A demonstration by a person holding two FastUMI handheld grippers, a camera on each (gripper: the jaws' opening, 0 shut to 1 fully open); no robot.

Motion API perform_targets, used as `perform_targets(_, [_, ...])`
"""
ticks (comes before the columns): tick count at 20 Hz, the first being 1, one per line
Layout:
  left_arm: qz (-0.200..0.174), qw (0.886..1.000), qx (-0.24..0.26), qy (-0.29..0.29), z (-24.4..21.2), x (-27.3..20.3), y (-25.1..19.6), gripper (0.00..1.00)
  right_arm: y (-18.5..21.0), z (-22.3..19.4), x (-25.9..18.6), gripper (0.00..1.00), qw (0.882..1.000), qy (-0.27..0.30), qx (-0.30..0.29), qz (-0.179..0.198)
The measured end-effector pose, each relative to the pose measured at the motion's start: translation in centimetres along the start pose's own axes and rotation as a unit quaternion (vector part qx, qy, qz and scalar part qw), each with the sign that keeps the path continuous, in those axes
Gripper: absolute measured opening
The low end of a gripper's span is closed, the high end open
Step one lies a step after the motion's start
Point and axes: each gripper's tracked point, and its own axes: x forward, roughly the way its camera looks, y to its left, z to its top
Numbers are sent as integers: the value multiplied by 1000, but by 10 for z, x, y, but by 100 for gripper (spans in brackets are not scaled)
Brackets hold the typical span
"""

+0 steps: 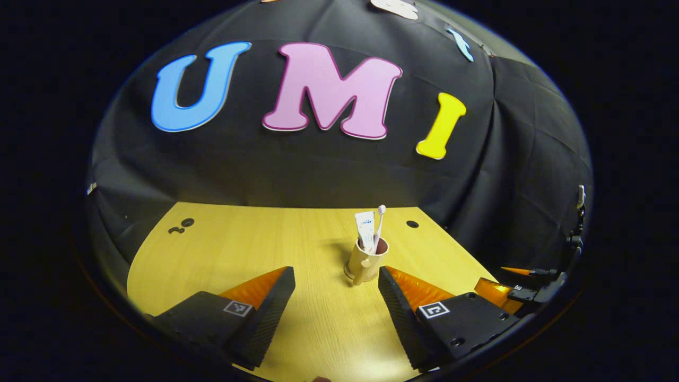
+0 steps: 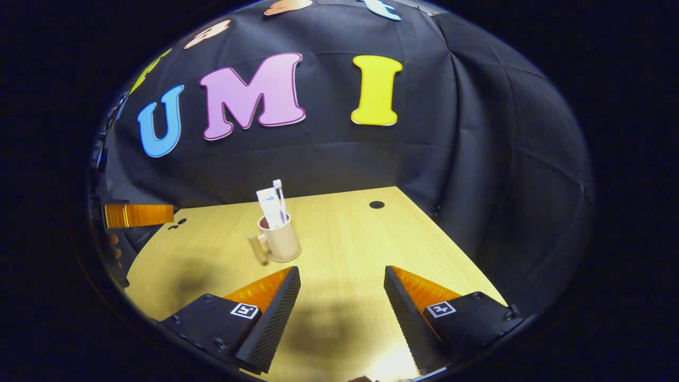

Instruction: Put the toothbrush and toothpaste on the desktop into the cup, then pick up the cup and place it on the coaster on the desktop.

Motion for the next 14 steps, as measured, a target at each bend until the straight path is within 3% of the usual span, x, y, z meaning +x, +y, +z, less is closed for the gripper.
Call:
perform_targets(4, [27, 997, -5, -74, 10, -68, 16, 97, 37, 16, -33, 97, 1000, -3, -3, 26])
perform_targets(7, [57, 994, 6, -97, 4, -114, 31, 97, 56, 21, -63, 97, 999, -15, -18, 36])
perform_targets(14, [81, 987, 10, -137, -20, -203, 40, 97, 89, 4, -128, 97, 998, -28, -18, 51])
